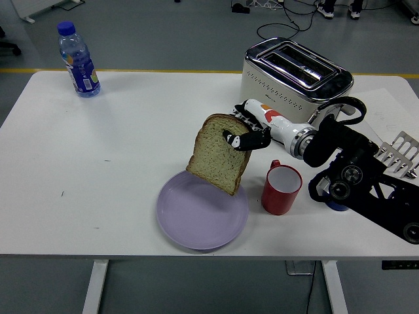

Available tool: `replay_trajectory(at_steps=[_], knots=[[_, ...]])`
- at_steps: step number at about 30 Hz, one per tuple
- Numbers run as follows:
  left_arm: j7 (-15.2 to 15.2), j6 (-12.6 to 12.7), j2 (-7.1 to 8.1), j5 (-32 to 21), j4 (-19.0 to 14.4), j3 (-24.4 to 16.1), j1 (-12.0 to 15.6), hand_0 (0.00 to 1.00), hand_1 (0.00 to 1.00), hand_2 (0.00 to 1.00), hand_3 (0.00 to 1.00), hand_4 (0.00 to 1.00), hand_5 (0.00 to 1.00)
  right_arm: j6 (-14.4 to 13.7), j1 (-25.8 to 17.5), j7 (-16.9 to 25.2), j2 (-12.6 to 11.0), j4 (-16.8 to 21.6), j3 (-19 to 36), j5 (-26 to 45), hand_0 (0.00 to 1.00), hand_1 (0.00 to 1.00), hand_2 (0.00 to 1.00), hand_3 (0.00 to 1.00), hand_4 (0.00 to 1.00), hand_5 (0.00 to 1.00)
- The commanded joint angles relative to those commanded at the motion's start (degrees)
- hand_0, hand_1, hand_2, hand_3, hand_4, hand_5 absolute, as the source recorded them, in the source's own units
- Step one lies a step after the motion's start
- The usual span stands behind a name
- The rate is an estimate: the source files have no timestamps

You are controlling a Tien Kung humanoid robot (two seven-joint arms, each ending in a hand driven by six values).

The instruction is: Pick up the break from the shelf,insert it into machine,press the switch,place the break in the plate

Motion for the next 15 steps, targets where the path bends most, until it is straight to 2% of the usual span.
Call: replay_trajectory(at_steps=[7, 15], knots=[[0.0, 0.0, -0.06, -0.1, 0.0, 0.1, 0.0, 0.632, 0.515, 0.483, 0.491, 0.286, 0.872, -0.1, -3.3, -0.2, 2.2, -0.6, -2.3, 0.6, 0.098, 0.173, 0.316, 0.462, 0.441, 0.002], [0.2, -0.1, -0.05, 0.7, 0.0, -0.2, 0.2, 0.632, 0.515, 0.482, 0.492, 0.285, 0.871, -0.3, -4.4, -0.3, 3.9, -0.7, -3.1, 2.0, 0.088, 0.172, 0.313, 0.461, 0.432, 0.002]])
